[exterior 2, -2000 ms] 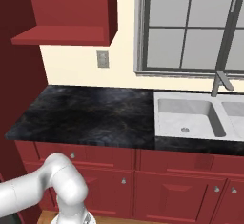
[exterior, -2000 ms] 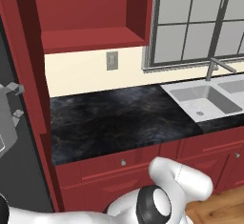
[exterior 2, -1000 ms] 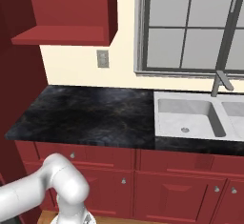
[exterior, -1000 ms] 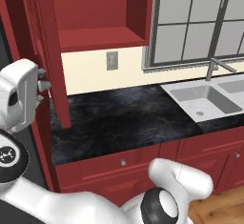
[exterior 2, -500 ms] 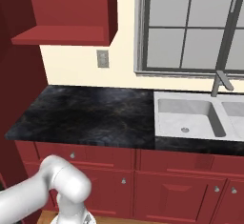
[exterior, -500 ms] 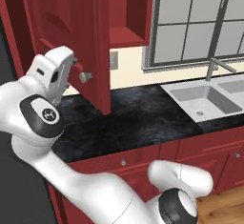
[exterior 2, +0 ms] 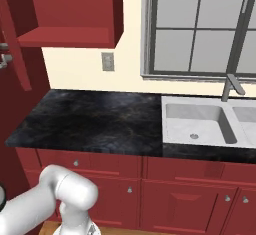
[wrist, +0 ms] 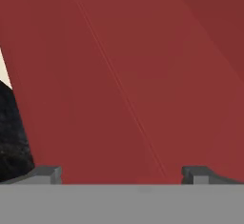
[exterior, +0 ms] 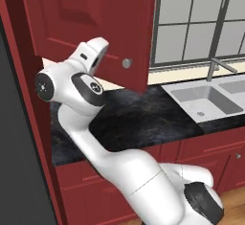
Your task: Close all open cabinet doors.
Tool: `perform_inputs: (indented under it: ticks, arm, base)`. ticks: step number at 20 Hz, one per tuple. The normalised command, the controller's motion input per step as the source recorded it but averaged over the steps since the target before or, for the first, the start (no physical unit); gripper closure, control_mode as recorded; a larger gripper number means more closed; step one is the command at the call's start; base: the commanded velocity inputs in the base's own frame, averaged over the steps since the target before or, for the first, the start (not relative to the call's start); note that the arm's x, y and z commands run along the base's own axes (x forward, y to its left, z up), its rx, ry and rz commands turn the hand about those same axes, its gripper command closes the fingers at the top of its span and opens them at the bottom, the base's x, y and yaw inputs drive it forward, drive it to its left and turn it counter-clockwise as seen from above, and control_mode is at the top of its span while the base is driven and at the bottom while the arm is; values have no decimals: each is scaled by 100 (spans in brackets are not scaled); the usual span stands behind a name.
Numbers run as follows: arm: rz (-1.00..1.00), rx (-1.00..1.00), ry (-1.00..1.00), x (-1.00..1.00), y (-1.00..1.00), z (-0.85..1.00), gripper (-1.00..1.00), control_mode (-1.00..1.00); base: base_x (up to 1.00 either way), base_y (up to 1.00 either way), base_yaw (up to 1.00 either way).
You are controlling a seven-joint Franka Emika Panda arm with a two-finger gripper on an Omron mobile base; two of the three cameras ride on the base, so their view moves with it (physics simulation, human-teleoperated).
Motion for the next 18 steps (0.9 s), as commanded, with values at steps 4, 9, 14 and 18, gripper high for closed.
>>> perform_inputs:
  ticks: [4,9,14,18]
  arm:
    - [5,4,0,69,-25,-1,-100,-100]
    - [4,0,0,55,-19,-11,-100,-100]
    - [4,1,1,56,-21,-16,-100,-100]
    - [4,2,1,61,-20,-12,-100,-100]
  base:
    - [0,0,0]
    - [0,0,0]
    - [0,0,0]
    - [0,0,0]
